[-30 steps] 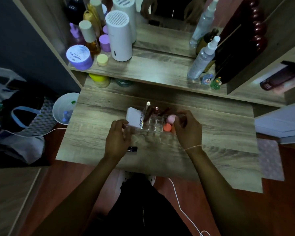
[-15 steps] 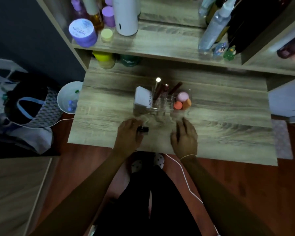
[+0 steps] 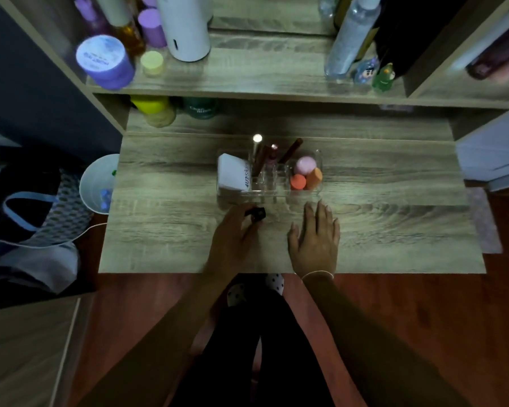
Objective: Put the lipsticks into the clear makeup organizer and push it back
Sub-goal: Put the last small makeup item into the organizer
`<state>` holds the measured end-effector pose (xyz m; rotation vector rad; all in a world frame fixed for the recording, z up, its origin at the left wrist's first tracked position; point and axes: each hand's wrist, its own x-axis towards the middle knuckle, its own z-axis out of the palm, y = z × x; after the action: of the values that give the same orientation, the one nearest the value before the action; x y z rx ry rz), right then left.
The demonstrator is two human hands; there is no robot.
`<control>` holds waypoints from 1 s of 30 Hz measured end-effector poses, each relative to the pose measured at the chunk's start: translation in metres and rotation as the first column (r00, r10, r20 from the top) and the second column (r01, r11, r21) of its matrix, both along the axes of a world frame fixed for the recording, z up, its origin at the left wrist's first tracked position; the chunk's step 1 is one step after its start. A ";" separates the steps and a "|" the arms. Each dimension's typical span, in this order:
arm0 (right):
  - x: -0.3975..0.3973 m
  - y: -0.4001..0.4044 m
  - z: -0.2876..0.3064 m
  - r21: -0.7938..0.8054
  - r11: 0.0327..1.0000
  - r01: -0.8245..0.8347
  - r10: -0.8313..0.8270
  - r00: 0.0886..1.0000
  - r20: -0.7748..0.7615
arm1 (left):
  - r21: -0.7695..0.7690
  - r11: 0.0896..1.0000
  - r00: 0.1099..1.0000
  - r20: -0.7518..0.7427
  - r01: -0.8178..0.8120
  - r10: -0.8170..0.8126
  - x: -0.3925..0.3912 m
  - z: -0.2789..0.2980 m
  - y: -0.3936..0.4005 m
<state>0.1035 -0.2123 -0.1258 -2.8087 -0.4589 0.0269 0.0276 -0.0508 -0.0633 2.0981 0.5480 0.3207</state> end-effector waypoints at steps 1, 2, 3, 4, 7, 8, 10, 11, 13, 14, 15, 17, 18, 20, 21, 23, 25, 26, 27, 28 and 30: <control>0.000 0.000 0.000 0.004 1.000 -0.001 0.001 1.000 0.008 | -0.027 1.000 1.000 -0.007 -0.012 0.012 0.004 0.000 -0.001; -0.002 0.001 0.001 0.007 1.000 -0.005 0.005 1.000 0.014 | -0.041 0.999 1.000 -0.009 -0.019 0.019 0.006 0.000 -0.001; -0.002 0.001 0.000 0.006 1.000 -0.003 0.003 1.000 0.020 | -0.043 0.999 1.000 -0.015 -0.018 0.018 0.009 -0.002 -0.002; -0.002 0.001 0.000 0.004 1.000 0.003 -0.003 1.000 0.024 | -0.040 0.999 1.000 -0.020 -0.014 0.014 0.013 -0.003 -0.003; -0.001 0.002 0.001 -0.002 1.000 0.018 -0.018 1.000 0.022 | -0.003 1.000 1.000 0.001 0.007 -0.007 0.026 -0.002 -0.004; -0.001 0.002 0.001 -0.006 1.000 0.018 -0.018 1.000 0.021 | 0.007 1.000 1.000 0.021 0.014 -0.014 0.031 -0.001 -0.004; -0.001 0.002 0.001 -0.013 1.000 0.017 -0.017 1.000 0.011 | 0.037 0.999 0.997 0.076 0.029 -0.032 0.040 0.001 -0.005; 0.000 0.002 0.000 -0.015 1.000 0.020 -0.020 1.000 0.007 | 0.069 0.997 0.994 0.105 0.034 -0.041 0.044 0.002 -0.005; 0.000 0.002 0.000 -0.021 1.000 0.023 -0.023 1.000 0.004 | 0.142 0.989 0.990 0.133 0.031 -0.050 0.052 0.003 -0.003; 0.000 0.002 0.000 -0.025 0.999 0.023 -0.023 1.000 0.003 | 0.165 0.986 0.989 0.136 0.031 -0.053 0.055 0.003 -0.002; 0.000 0.003 0.000 -0.028 0.999 0.022 -0.022 1.000 0.003 | 0.177 0.984 0.989 0.135 0.034 -0.058 0.058 0.003 0.000; 0.000 0.003 0.001 -0.033 0.999 0.023 -0.022 1.000 0.008 | 0.175 0.984 0.990 0.132 0.035 -0.058 0.061 0.003 0.003; 0.000 0.003 0.002 -0.033 0.999 0.025 -0.025 1.000 0.011 | 0.158 0.987 0.990 0.133 0.029 -0.050 0.063 0.003 0.004; -0.001 0.004 0.003 -0.020 0.999 0.036 -0.035 0.999 0.017 | 0.096 0.995 0.990 0.142 -0.005 -0.009 0.066 0.003 0.005; 0.000 0.004 0.003 -0.005 0.999 0.041 -0.041 0.999 0.021 | 0.072 0.997 0.988 0.151 -0.025 0.014 0.067 0.003 0.005; 0.004 0.004 0.005 0.047 0.998 0.048 -0.050 0.998 0.036 | 0.061 0.996 0.985 0.163 -0.067 0.056 0.070 0.003 0.006; 0.013 0.003 0.006 0.124 0.991 0.052 -0.060 0.996 0.064 | 0.070 0.992 0.982 0.166 -0.102 0.090 0.072 0.004 0.008; 0.017 0.003 0.006 0.148 0.988 0.050 -0.061 0.996 0.070 | 0.063 0.991 0.980 0.170 -0.118 0.105 0.073 0.005 0.009; 0.019 0.003 0.006 0.152 0.987 0.046 -0.057 0.996 0.066 | 0.042 0.991 0.978 0.173 -0.126 0.117 0.074 0.007 0.010; 0.020 0.003 0.005 0.136 0.990 0.042 -0.050 0.997 0.055 | 0.013 0.992 0.977 0.174 -0.127 0.122 0.075 0.008 0.010; 0.021 0.004 0.003 0.081 0.996 0.042 -0.044 0.999 0.024 | -0.011 0.992 0.977 0.171 -0.124 0.124 0.077 0.009 0.010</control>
<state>0.1248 -0.2082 -0.1230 -2.7416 -0.3956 -0.0360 0.1045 -0.0409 -0.0542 2.0163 0.5761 0.5675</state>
